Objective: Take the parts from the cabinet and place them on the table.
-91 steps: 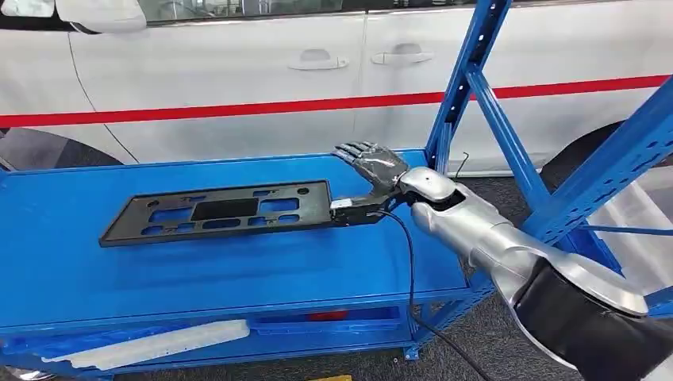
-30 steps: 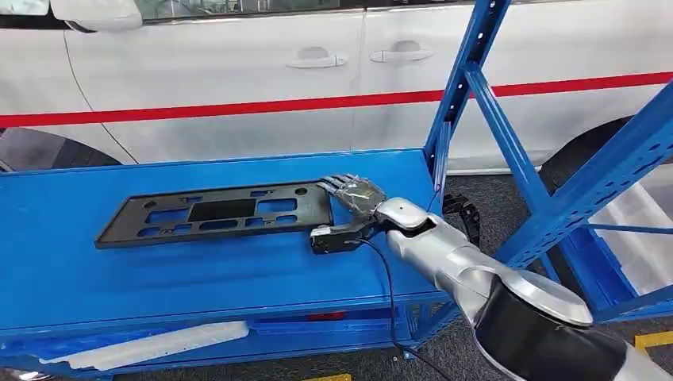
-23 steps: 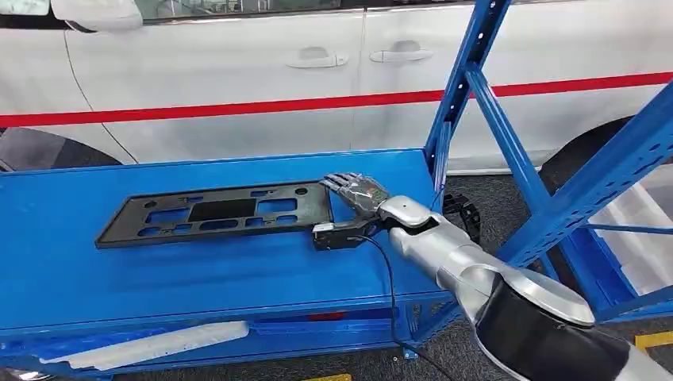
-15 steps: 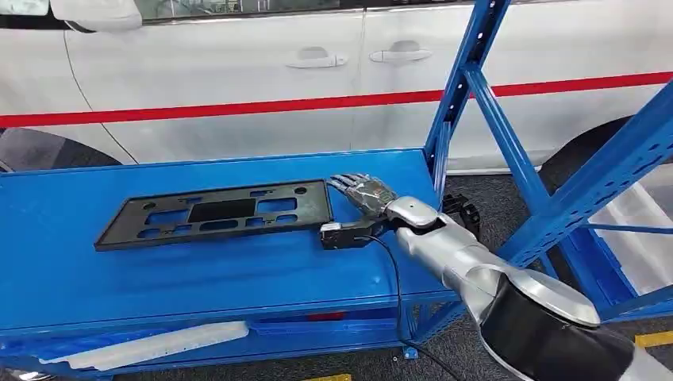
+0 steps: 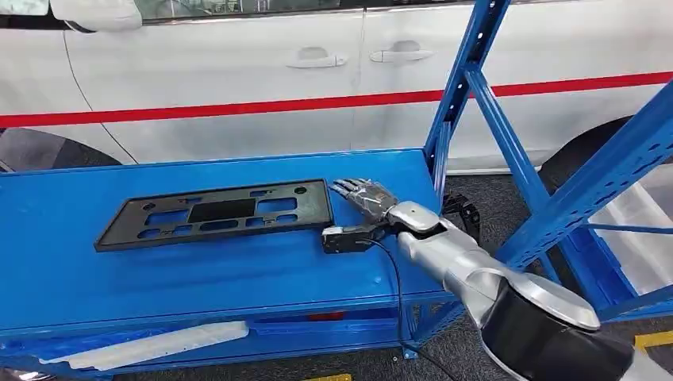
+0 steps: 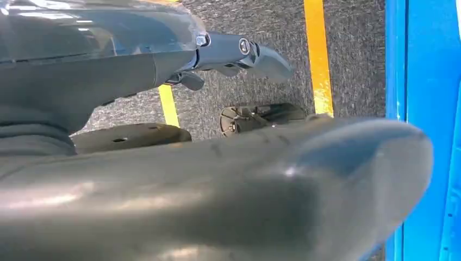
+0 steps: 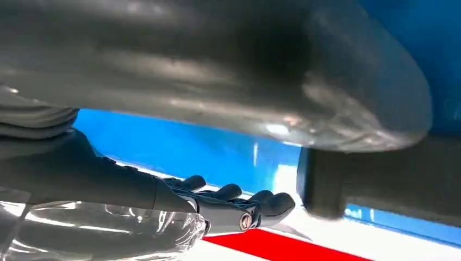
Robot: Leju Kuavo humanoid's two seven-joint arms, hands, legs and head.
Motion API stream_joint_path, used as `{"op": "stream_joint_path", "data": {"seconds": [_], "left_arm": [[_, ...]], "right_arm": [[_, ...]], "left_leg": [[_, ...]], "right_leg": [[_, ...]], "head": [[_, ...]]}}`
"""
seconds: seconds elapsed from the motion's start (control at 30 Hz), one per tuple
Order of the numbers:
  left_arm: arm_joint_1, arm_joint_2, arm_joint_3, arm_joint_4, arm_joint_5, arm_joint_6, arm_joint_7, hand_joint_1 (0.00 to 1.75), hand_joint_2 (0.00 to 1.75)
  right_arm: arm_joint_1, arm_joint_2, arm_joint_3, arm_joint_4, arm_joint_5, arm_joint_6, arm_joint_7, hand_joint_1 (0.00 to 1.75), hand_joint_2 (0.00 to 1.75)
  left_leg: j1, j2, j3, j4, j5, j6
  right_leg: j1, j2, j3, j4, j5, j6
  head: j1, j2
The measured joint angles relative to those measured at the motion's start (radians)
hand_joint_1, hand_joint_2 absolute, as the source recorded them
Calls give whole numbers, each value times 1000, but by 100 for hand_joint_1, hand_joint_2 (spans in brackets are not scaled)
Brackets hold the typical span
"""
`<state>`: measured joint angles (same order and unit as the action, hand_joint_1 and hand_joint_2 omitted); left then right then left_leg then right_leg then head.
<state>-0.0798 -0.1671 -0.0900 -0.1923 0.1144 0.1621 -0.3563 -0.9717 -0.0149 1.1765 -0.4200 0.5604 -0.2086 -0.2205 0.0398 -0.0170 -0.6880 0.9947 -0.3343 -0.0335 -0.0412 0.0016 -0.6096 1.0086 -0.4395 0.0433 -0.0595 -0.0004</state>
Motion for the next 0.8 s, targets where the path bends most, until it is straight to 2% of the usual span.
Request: {"op": "stream_joint_path", "data": {"seconds": [0.37,0.8], "left_arm": [[3,0,0,0,4,3,0,0,0],[2,0,0,0,-3,0,10,0,0]], "right_arm": [[5,0,0,3,4,-5,-15,0,0],[7,0,0,5,27,-65,-16,0,0]], "left_leg": [[0,0,0,0,0,0],[0,0,0,0,0,0]], "right_leg": [[0,0,0,0,0,0],[0,0,0,0,0,0]], "head": [[0,0],[0,0]]}}
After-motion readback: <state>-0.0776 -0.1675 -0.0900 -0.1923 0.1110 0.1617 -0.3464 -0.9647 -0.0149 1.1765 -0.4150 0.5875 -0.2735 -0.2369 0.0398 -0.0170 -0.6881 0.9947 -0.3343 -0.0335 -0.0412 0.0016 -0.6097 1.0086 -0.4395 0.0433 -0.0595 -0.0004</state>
